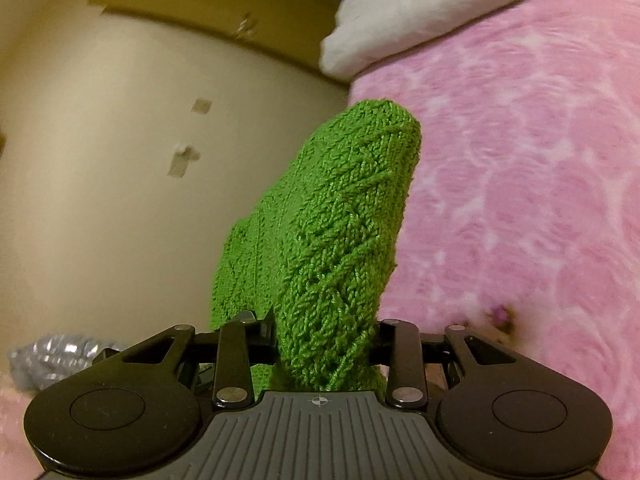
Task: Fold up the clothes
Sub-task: 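Lift the folded vest with both grippers and carry it toward the clothes stack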
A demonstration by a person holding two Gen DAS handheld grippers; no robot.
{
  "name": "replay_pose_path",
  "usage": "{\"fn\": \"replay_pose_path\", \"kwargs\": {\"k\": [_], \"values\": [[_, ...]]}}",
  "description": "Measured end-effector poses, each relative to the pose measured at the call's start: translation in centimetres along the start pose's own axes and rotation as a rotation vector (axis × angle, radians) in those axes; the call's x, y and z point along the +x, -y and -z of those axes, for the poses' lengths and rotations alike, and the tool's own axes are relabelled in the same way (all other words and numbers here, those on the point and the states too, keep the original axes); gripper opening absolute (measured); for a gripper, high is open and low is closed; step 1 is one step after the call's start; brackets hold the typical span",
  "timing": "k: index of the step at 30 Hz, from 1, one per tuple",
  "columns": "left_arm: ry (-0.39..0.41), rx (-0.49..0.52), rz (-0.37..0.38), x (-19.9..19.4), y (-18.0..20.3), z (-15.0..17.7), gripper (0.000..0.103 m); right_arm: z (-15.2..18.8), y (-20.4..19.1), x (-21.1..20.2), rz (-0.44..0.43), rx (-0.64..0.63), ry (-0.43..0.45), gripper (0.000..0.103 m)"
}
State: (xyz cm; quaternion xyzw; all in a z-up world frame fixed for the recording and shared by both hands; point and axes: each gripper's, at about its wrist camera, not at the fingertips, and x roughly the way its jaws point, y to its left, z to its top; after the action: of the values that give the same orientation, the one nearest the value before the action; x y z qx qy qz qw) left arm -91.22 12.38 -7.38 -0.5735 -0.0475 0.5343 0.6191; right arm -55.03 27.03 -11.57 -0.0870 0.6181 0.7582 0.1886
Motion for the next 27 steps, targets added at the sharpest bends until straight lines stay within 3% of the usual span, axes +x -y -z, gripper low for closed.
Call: {"fn": "replay_pose_path", "kwargs": {"k": [6, 13, 20, 27], "values": [[0.074, -0.081, -0.045, -1.2, -1.8, -1.4, 0.020, -1.9, -1.0, 4.0, -0.031, -0.049, -0.101, 0.034], [0.036, -0.090, -0.071, -0.4, -5.2, -6.5, 0.020, -3.0, -0.8, 9.4, -0.015, -0.010, -0.124, 0.034], [-0.101, -0.016, -0.040, 2.4, -11.4, -16.5, 0.020, -3.5, -2.2, 16.0, 0.039, 0.062, -0.030, 0.034], [-0.241, 0.103, -0.032, 4.8, -19.0, -29.2, 0.020, -2.1, -3.4, 27.6, 0.073, 0.206, 0.149, 0.034]]}}
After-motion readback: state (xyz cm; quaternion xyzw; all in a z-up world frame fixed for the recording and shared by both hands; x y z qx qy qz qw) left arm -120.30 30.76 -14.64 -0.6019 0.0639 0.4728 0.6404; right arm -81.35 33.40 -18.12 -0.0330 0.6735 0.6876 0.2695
